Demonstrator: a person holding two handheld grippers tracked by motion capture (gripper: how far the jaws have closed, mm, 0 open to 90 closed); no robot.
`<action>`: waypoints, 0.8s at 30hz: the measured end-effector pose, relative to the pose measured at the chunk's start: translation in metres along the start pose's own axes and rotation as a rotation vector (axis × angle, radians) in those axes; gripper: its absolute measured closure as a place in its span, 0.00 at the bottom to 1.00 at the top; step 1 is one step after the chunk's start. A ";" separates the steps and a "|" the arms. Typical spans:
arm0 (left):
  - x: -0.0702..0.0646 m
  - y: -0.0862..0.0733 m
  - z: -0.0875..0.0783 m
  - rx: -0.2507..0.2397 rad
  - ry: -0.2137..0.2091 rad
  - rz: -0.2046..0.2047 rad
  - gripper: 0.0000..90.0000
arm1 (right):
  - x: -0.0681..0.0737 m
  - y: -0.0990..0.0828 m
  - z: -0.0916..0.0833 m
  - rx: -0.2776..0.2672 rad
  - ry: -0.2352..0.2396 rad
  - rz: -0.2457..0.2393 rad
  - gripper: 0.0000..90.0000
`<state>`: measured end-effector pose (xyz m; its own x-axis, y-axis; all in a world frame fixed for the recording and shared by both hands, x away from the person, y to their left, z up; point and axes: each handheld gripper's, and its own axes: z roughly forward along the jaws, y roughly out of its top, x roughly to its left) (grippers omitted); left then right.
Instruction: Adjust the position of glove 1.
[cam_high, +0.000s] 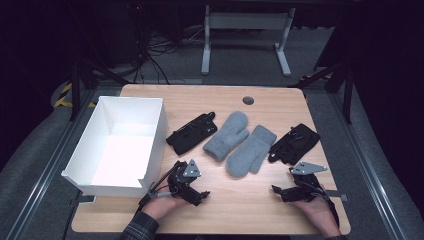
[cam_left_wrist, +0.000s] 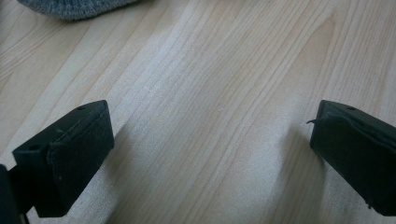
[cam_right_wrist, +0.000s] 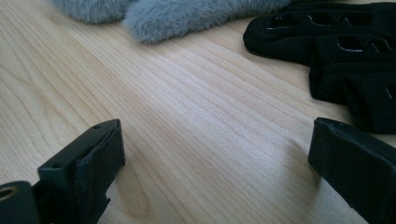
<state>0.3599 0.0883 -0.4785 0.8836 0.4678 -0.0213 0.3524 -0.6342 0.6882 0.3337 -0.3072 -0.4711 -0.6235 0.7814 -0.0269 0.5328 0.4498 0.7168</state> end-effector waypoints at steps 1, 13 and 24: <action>0.000 0.000 0.000 -0.001 -0.001 -0.002 0.00 | 0.000 0.000 0.000 0.000 0.000 -0.001 0.05; 0.000 0.001 0.001 0.001 -0.002 0.000 0.00 | 0.010 0.025 -0.012 -0.047 0.044 -0.030 0.42; 0.000 0.001 0.001 0.002 -0.002 0.001 0.00 | 0.017 0.055 0.007 -0.055 0.157 -0.066 0.82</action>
<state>0.3604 0.0874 -0.4784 0.8845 0.4659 -0.0225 0.3523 -0.6357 0.6868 0.3565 -0.2662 -0.4372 -0.7397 0.6722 0.0309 0.4584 0.4697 0.7545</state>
